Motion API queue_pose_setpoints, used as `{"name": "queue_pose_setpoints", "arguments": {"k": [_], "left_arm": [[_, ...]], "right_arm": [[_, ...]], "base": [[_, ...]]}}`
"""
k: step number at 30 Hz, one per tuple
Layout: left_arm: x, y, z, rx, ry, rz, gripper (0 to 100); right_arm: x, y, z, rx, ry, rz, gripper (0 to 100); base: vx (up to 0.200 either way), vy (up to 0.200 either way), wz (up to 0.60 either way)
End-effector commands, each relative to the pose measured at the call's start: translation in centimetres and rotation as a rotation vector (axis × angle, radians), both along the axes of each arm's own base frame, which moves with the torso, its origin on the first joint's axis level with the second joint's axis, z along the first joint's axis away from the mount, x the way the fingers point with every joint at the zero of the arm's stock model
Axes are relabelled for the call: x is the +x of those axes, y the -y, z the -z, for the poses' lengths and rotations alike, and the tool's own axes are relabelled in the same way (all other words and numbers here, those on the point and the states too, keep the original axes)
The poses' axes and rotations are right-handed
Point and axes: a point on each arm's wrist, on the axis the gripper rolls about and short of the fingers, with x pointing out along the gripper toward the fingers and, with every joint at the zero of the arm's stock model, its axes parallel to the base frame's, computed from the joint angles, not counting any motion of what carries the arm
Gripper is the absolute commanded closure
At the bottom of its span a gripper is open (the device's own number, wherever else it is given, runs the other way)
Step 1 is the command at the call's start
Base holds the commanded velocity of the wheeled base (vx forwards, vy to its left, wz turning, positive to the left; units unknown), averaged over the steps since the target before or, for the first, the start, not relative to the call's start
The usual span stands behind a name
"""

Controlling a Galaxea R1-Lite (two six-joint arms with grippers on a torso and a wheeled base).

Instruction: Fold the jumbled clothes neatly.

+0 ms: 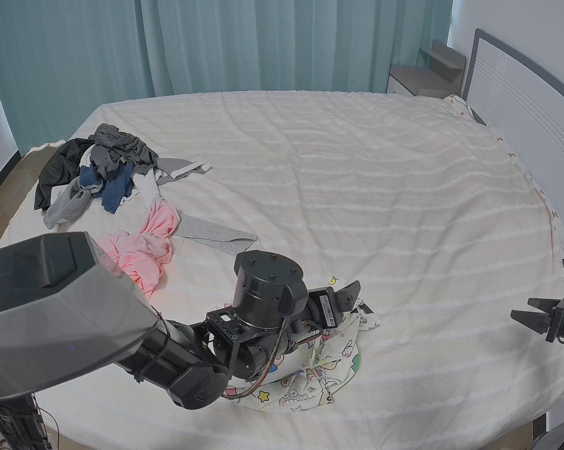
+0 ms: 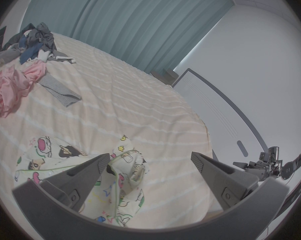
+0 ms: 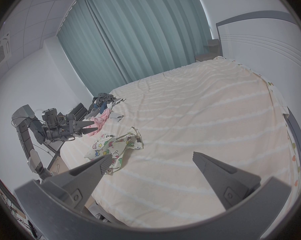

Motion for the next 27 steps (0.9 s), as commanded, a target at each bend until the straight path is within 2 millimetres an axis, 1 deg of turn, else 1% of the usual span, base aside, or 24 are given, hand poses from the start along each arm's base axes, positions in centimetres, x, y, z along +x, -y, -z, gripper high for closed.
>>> {"name": "queue_pose_setpoints", "arguments": {"k": [1,2,3,4,5,6,7,8,9,11,13,14,15,16,17,18,19,20,21,23,24,26,27], "left_arm": [[0.0,-2.1,-1.1,0.013,0.022,-0.056,0],[0.0,-4.3,-2.2,0.021,0.037,-0.097,0],[-0.1,-5.3,-2.7,0.023,0.041,-0.112,0],[-0.1,-6.8,-3.4,0.02,0.049,-0.139,0],[-0.1,-7.0,-3.5,0.02,0.049,-0.143,0],[-0.7,-10.1,-4.5,0.018,0.048,-0.205,0],[-1.1,-11.4,-4.7,0.018,0.041,-0.228,0],[-1.7,-12.9,-4.9,0.012,0.033,-0.249,0],[-2.3,-13.9,-4.9,0.004,0.022,-0.265,0],[-4.2,-15.6,-4.7,-0.029,-0.011,-0.299,0],[-5.4,-16.6,-4.8,-0.069,-0.03,-0.327,0],[-6.5,-17.5,-4.7,-0.095,-0.046,-0.348,0],[-6.5,-17.5,-4.7,-0.095,-0.046,-0.348,0],[-7.4,-18.3,-4.5,-0.111,-0.062,-0.368,0],[-7.8,-18.8,-4.4,-0.12,-0.065,-0.382,0],[-8.3,-19.5,-4.3,-0.136,-0.075,-0.407,0],[-8.7,-19.8,-4.1,-0.154,-0.089,-0.418,0],[-8.7,-19.9,-4.1,-0.164,-0.096,-0.424,0],[-8.9,-20.0,-4.0,-0.201,-0.119,-0.434,0],[-9.0,-20.0,-3.8,-0.228,-0.142,-0.447,0],[-9.4,-20.2,-3.2,-0.246,-0.176,-0.461,0],[-9.8,-20.5,-2.6,-0.241,-0.198,-0.469,0],[-9.8,-20.5,-2.6,-0.241,-0.198,-0.469,0]], "right_arm": [[-0.2,-0.4,0.4,0.013,-0.014,-0.019,0],[-0.1,-1.1,0.5,0.017,-0.016,-0.06,0],[0.1,-1.4,0.4,0.011,-0.016,-0.08,0],[0.4,-2.0,0.3,0.003,-0.016,-0.11,0],[0.5,-2.1,0.2,0.001,-0.013,-0.115,0],[1.5,-3.0,-0.5,-0.028,-0.006,-0.15,0],[2.1,-3.5,-0.9,-0.041,-0.008,-0.161,0],[2.9,-4.7,-1.3,-0.059,-0.016,-0.188,0],[3.4,-5.7,-1.7,-0.071,-0.019,-0.215,0],[4.5,-8.4,-2.2,-0.075,-0.051,-0.275,0],[5.4,-10.6,-2.2,-0.071,-0.084,-0.326,0],[6.5,-12.3,-1.8,-0.079,-0.115,-0.354,0],[6.5,-12.3,-1.8,-0.079,-0.115,-0.354,0],[7.8,-13.7,-1.3,-0.112,-0.136,-0.358,0],[8.3,-14.3,-1.0,-0.132,-0.144,-0.356,0],[9.1,-15.6,-0.7,-0.162,-0.148,-0.362,0],[9.8,-16.6,-0.5,-0.174,-0.149,-0.373,0],[10.1,-17.0,-0.6,-0.177,-0.146,-0.378,0],[11.0,-18.2,-0.5,-0.184,-0.141,-0.397,0],[11.6,-19.0,-0.3,-0.189,-0.141,-0.414,0],[12.4,-20.2,0.4,-0.203,-0.153,-0.428,0],[13.5,-21.2,0.9,-0.231,-0.151,-0.412,0],[13.5,-21.2,0.9,-0.231,-0.151,-0.412,0]], "base": [[0.0,0.0,0.0],[0.0,0.0,0.0],[0.0,0.0,0.0],[0.0,0.0,0.0],[0.0,0.0,0.0],[0.0,0.0,0.0],[0.0,0.0,0.0],[0.0,0.0,0.0],[0.0,0.0,0.0],[0.0,0.0,0.0],[0.0,0.0,0.0],[0.0,0.0,0.0],[0.0,0.0,0.0],[0.0,0.0,0.0],[0.0,0.0,0.0],[0.0,0.0,0.0],[0.0,0.0,0.0],[0.0,0.0,0.0],[0.0,0.0,0.0],[0.0,0.0,0.0],[0.0,0.0,0.0],[0.0,0.0,0.0],[0.0,0.0,0.0]]}}
